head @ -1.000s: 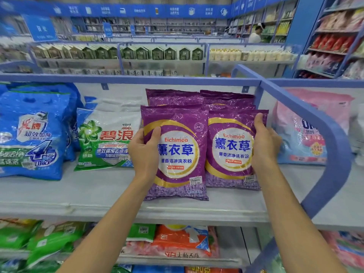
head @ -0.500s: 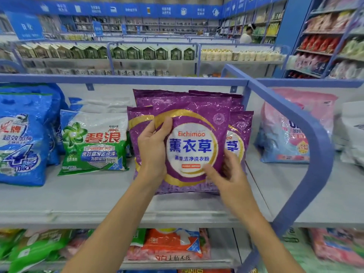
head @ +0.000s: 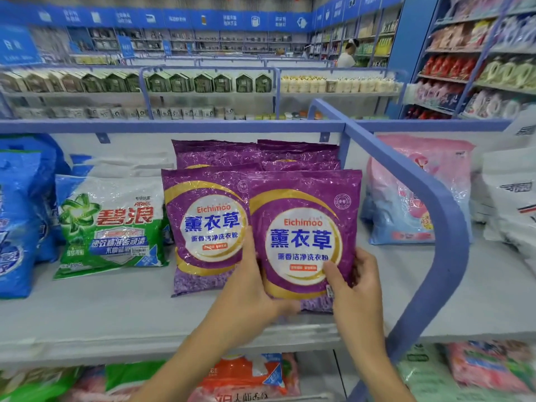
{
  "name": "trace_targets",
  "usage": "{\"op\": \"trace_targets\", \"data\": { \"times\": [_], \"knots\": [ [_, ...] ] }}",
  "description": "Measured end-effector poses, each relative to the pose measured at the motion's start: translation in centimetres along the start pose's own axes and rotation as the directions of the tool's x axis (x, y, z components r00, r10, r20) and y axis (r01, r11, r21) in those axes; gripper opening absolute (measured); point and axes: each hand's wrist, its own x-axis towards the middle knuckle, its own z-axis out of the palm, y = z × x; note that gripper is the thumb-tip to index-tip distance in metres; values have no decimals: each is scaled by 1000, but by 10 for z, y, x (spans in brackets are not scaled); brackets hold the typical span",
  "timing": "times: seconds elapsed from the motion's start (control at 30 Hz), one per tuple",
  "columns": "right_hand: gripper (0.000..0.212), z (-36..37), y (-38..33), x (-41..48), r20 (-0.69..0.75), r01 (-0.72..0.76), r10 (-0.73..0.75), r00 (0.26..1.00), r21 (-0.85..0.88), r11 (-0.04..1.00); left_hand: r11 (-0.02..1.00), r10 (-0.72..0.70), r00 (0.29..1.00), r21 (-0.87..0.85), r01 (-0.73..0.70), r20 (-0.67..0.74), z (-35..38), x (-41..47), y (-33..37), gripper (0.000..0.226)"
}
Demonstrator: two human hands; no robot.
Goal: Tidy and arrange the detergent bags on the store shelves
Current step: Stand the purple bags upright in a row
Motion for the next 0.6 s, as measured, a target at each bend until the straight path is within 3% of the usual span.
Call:
{"op": "trace_targets", "data": {
  "times": [0.17,0.27,0.37,0.43,0.5,0.6],
  "knots": [
    [31,2,4,31,59,-12,11,998,18,1000,979,-3,992,200,28,-124,16,15,5,150],
    [36,-1,3,37,67,11,-4,998,-103,995,979,15,987,201,18,-160,23,19,6,149],
    [65,-15,6,29,33,60,-51,998,-363,930,979,13,984,203,24,-179,24,14,-1,147],
    [84,-23,5,14,175,24,37,984,-337,941,975,22,983,222,20,-182,25,11,-7,145],
    [101,-27,8,2,325,98,53,944,-431,897,974,15,983,227,27,-181,27,10,-10,142],
    [100,-23,14,1,304,151,27,952,-547,823,978,4,985,204,32,-173,27,12,-9,140]
  ]
}}
